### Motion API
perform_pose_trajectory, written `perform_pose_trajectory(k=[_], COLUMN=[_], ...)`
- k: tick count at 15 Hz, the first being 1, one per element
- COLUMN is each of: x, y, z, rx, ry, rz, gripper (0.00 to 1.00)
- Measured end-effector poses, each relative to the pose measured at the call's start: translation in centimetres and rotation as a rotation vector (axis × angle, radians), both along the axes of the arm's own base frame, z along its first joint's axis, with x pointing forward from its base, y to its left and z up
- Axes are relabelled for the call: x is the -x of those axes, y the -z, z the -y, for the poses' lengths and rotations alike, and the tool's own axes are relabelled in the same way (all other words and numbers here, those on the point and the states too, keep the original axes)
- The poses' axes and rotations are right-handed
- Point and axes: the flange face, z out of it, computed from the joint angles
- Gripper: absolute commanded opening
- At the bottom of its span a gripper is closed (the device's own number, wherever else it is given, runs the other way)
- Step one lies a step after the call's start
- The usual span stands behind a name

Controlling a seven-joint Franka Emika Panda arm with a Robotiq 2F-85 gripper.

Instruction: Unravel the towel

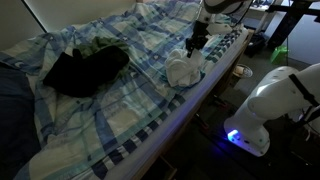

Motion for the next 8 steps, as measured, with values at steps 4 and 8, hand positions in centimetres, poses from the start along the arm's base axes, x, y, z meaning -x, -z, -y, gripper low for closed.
perform_pose_trajectory(k=[4,8], x=[-0.2,-0.4], y=[-1.3,-1.8], z=[-0.1,-0.2], rx=[0.007,0.004], ry=[-0.002,0.004], rz=[0.034,0.062], gripper=[0.0,0.01])
